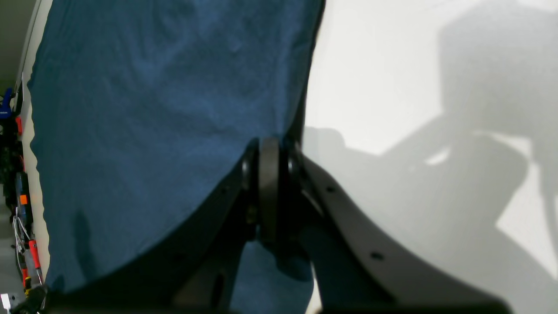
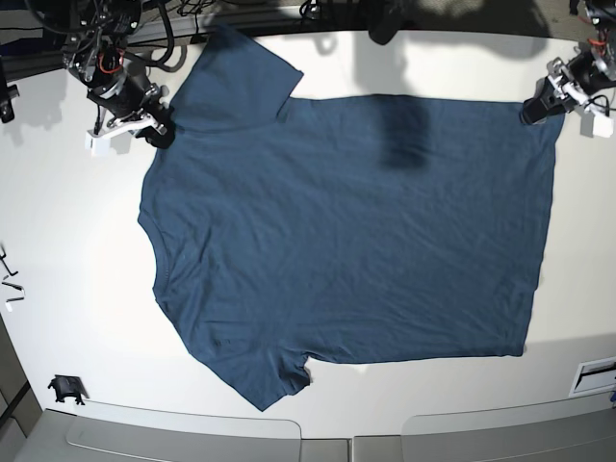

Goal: Fold the T-shirt properly
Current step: 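Lift both shoulder corners and pull the shirt toward the robot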

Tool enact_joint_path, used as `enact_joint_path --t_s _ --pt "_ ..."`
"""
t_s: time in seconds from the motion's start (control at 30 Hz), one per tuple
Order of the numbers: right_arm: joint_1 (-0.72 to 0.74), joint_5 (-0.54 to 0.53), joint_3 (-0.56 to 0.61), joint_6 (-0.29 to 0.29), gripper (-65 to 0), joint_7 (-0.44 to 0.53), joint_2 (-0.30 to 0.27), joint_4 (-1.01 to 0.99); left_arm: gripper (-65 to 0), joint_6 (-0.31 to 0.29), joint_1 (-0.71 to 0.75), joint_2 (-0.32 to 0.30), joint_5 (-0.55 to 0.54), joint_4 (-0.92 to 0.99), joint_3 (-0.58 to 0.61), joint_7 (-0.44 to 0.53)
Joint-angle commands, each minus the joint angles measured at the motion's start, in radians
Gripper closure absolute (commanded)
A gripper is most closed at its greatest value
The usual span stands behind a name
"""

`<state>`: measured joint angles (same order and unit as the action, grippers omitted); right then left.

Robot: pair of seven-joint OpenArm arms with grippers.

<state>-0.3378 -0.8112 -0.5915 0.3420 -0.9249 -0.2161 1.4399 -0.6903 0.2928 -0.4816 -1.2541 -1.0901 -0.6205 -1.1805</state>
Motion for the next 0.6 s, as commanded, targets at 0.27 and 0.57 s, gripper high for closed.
enact_joint_path --t_s 0.27,0.57 --pt "-0.006 0.049 -0.004 -0.015 0.0 -0.035 -0.01 0.003 0.0 0.008 -0.013 -0.015 0.126 -0.004 0.0 0.036" --pt "-0.009 0.049 -0.1 0.026 0.0 -0.114 -0.011 0.069 0.0 0.008 -0.006 -0.015 0.127 -0.005 -0.06 0.001"
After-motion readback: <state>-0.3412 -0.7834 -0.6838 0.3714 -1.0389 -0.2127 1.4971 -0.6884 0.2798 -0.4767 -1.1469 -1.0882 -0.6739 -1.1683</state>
